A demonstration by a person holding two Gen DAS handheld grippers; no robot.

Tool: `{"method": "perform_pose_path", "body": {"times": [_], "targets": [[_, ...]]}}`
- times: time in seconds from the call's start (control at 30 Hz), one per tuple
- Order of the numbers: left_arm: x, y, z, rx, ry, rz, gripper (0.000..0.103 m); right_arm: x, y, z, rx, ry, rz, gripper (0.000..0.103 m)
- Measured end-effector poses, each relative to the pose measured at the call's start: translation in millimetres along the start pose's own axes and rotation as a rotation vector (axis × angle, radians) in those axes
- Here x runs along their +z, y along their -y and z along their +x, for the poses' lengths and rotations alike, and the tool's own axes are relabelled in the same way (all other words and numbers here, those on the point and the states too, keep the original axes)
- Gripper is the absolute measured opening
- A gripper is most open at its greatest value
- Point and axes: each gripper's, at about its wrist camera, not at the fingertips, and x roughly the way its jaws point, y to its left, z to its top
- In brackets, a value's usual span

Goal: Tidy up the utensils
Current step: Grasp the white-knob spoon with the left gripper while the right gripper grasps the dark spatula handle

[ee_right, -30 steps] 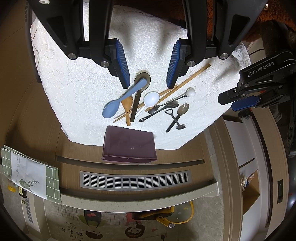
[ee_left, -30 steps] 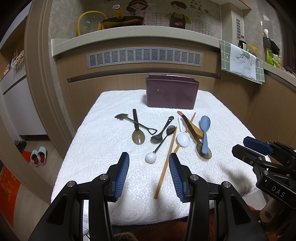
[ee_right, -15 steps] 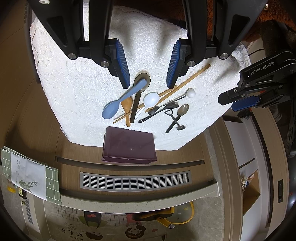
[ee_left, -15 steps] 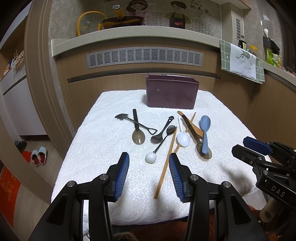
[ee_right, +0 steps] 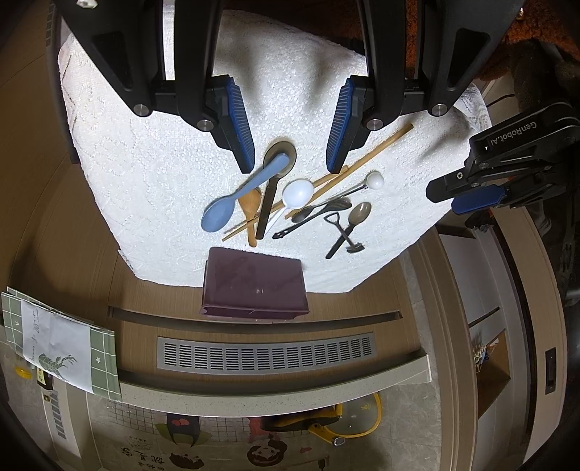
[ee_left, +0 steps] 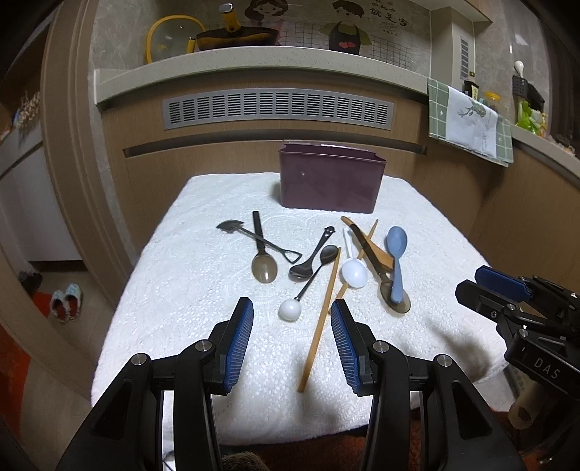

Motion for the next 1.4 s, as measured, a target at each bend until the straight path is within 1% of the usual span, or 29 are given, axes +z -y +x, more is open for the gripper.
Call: {"method": "perform_pose_path", "body": {"times": [0.1, 0.23, 0.37, 0.43, 0.53, 0.73, 0.87, 0.97, 1.03, 1.07, 1.1, 1.13, 1.23, 1.3, 1.4], "targets": [[6.1, -8.3, 9.9, -0.039, 0.002, -0.011, 0.046, 3.9, 5.5, 2.3, -0.013, 0.009, -0.008, 0.038], [9.4, -12.5, 26.3, -0.092, -0.008, 0.008, 0.046, 9.4, 13.1, 8.3, -0.072, 0.017, -0.039, 0.038], [6.3, -17.4, 47.6, -0.140, -0.087, 0.011, 0.046, 13.2, 20.8, 17.0, -0.110, 0.006, -0.060, 0.038], [1.9, -20.8, 58.3, -0.138, -0.130, 0.010, 0.046, 15.1, 25.4, 20.4, -0.113, 0.001, -0.051, 0.038], [-2.7, -23.2, 71.4, -0.136, -0.173, 0.008, 0.046, 15.1, 30.0, 24.7, -0.116, -0.008, -0.040, 0.038], [-0.1, -19.4, 90.0, -0.081, -0.183, 0.047, 0.045, 9.5, 33.3, 34.0, -0.097, -0.043, -0.021, 0.037], [0.6, -17.1, 101.3, -0.091, -0.210, 0.040, 0.041, 7.9, 34.9, 35.6, -0.100, -0.049, -0.015, 0.036], [2.1, -14.9, 106.0, -0.093, -0.224, 0.033, 0.040, 7.9, 36.5, 36.1, -0.107, -0.046, -0.016, 0.036], [3.3, -14.9, 111.0, -0.109, -0.236, 0.014, 0.037, 8.0, 38.0, 38.7, -0.106, -0.051, -0.015, 0.036], [3.7, -15.3, 112.1, -0.105, -0.235, 0.008, 0.027, 8.5, 38.4, 41.0, -0.104, -0.054, -0.015, 0.036], [5.0, -16.0, 112.0, -0.100, -0.231, 0.005, 0.023, 9.1, 38.4, 42.8, -0.103, -0.056, -0.016, 0.036], [8.7, -18.0, 107.5, -0.099, -0.211, -0.003, 0.023, 11.1, 38.6, 45.7, -0.098, -0.060, -0.016, 0.036], [24.8, -21.9, 83.0, -0.087, -0.104, -0.003, 0.023, 21.9, 38.0, 55.9, -0.069, -0.060, -0.020, 0.036], [40.2, -25.3, 64.7, -0.082, -0.034, -0.003, 0.023, 34.3, 38.1, 70.9, -0.050, -0.054, -0.032, 0.036], [62.3, -31.4, 43.3, -0.081, 0.045, 0.003, 0.023, 54.2, 40.4, 104.1, -0.002, -0.098, -0.012, 0.036]]}}
